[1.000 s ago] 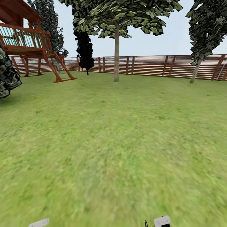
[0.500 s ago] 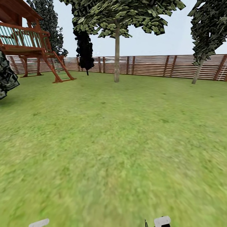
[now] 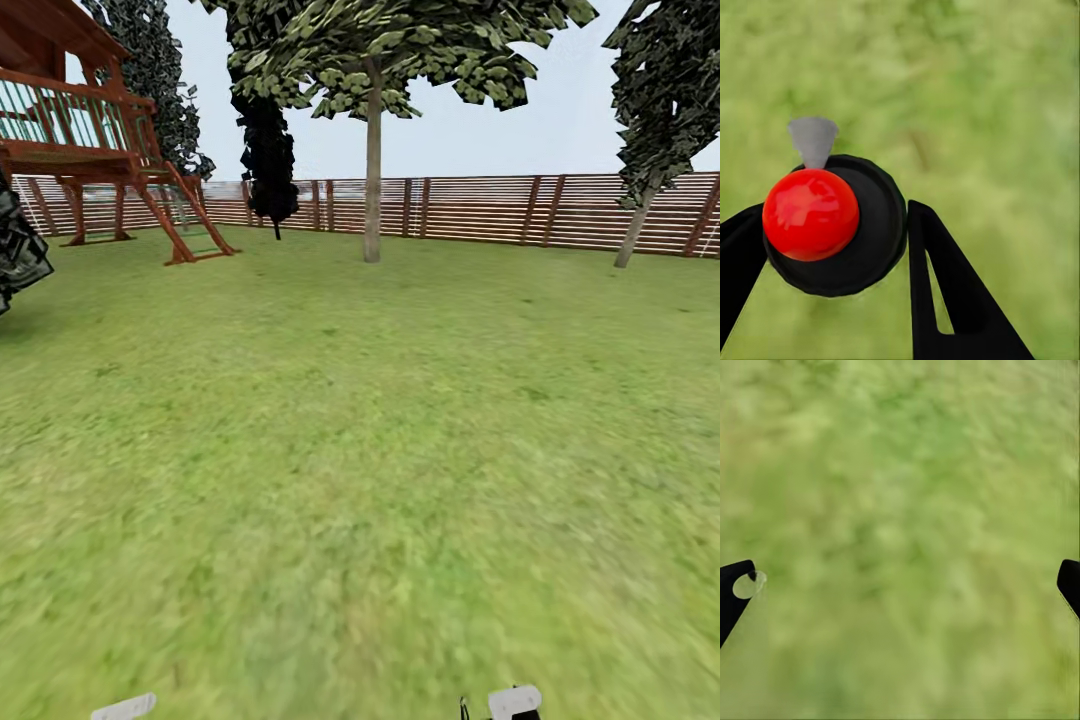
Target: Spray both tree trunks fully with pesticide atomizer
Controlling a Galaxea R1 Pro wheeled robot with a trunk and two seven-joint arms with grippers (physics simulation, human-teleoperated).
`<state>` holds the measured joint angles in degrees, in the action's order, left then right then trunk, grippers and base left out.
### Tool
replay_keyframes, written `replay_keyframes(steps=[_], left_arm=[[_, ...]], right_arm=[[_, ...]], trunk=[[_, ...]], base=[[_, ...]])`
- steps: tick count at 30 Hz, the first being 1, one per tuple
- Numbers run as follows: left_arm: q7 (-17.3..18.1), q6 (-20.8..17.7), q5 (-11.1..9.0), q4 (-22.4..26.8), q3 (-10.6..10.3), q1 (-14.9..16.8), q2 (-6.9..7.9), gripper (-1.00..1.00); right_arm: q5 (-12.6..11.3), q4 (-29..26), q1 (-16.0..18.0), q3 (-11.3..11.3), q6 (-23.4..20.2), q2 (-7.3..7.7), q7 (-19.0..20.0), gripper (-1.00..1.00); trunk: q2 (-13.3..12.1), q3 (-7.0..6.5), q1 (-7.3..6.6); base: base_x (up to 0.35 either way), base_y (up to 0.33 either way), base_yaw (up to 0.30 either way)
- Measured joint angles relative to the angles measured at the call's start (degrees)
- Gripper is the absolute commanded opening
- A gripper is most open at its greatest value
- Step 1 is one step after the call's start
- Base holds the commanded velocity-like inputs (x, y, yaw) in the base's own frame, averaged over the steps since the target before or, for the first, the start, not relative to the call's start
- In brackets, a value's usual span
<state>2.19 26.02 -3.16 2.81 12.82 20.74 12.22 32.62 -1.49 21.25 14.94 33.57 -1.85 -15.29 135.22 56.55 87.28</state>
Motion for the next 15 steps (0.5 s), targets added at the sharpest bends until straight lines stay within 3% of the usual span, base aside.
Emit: replay_keyframes(steps=[15], left_arm=[[0.02,0.00,0.01,0.00,0.00,0.00,0.00,-1.00]], right_arm=[[-0.01,0.00,-0.03,0.00,0.00,0.00,-0.01,1.00]], trunk=[[0.00,0.00,0.00]], base=[[0.335,0.054,0.000]])
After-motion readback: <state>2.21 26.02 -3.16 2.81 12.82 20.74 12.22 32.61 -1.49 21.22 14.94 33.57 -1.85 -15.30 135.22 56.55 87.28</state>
